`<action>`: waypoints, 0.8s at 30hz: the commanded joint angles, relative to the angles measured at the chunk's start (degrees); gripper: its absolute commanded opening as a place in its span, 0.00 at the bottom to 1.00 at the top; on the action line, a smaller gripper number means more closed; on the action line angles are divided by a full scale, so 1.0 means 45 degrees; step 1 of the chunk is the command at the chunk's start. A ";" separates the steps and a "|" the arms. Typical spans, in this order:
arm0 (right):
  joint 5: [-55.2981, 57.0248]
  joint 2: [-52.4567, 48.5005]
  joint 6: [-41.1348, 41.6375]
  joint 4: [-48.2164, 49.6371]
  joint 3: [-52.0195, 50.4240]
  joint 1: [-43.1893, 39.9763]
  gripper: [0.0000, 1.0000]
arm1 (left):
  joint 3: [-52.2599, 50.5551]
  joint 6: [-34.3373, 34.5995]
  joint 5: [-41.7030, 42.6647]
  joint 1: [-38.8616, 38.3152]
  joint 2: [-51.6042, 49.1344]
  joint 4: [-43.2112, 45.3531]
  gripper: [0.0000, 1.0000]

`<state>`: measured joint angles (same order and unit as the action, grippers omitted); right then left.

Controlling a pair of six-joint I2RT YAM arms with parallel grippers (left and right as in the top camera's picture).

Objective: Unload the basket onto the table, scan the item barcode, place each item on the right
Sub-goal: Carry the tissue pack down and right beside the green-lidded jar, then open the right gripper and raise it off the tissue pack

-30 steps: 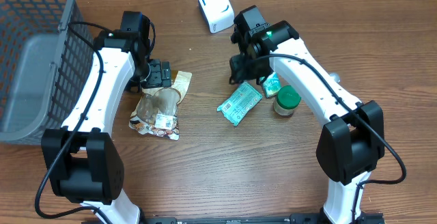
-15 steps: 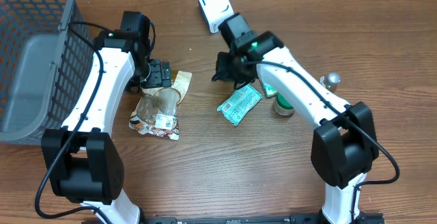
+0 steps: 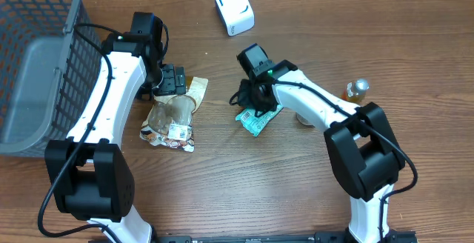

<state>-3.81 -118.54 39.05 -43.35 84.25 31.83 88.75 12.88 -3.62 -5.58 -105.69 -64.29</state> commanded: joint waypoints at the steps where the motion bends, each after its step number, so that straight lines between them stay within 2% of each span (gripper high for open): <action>1: 0.0306 -0.0097 0.0087 -0.0219 -0.0146 -0.0233 0.15 | -0.0034 -0.0248 0.0053 -0.0015 -0.0165 0.0015 1.00; 7: 0.0301 -0.0092 0.0083 -0.1758 -0.0146 -0.0593 0.17 | -0.0034 -0.0248 0.0053 -0.0015 -0.0165 0.0015 1.00; 13: -0.0165 -0.0092 -0.0277 -0.3079 0.0107 -0.0874 0.23 | -0.0034 -0.0248 0.0053 -0.0015 -0.0165 0.0015 1.00; 18: -0.1807 -0.0087 -0.1345 -0.3444 0.0831 -0.1049 0.29 | -0.0034 -0.0248 0.0049 -0.0015 -0.0165 0.0015 1.00; 24: -0.2142 -0.0087 -0.1409 -0.3395 0.1059 -0.1044 0.29 | -0.0034 -0.0248 0.0053 -0.0015 -0.0165 0.0015 1.00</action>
<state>-11.00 -118.80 34.04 -58.57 87.55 27.33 88.75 12.86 -3.62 -5.58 -105.69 -64.29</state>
